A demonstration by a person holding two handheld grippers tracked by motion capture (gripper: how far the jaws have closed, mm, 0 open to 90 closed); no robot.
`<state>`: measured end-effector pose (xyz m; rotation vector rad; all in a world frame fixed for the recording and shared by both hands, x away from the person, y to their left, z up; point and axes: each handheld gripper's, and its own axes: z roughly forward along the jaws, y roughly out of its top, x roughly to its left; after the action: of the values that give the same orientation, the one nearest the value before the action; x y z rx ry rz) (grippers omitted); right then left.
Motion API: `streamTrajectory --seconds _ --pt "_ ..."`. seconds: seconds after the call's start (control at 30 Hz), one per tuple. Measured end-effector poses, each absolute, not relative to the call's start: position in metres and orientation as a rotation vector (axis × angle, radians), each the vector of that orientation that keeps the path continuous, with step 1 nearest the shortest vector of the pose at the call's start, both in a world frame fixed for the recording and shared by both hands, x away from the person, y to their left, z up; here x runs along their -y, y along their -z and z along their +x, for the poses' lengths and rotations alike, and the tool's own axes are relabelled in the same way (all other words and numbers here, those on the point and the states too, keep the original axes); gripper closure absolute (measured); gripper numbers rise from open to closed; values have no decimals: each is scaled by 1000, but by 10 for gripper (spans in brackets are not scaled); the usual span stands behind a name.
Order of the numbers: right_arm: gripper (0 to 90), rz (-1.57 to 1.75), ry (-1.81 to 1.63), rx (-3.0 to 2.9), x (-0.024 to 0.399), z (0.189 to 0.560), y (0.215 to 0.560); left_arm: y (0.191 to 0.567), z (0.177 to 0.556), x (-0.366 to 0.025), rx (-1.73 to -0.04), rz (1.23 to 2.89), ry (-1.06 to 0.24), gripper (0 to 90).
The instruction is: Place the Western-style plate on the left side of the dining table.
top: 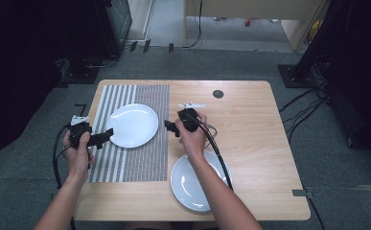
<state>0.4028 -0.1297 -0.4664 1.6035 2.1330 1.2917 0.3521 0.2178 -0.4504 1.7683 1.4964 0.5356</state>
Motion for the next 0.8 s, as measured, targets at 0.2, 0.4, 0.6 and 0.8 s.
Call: streamTrajectory --seconds 0.2,0.4,0.6,0.8 --pt "268 1573 -1315 -2131 146 390 458 449 340 -212 -1456 1781 -524 89" --pt "263 1543 -1299 -2113 163 377 451 448 331 -209 -1438 1789 -523 86" --pt "262 1556 -1288 -2091 185 365 451 450 318 -208 -1404 1793 -498 34" --pt "263 1555 -1285 -2058 205 350 450 454 306 -208 -1397 1790 -490 34"
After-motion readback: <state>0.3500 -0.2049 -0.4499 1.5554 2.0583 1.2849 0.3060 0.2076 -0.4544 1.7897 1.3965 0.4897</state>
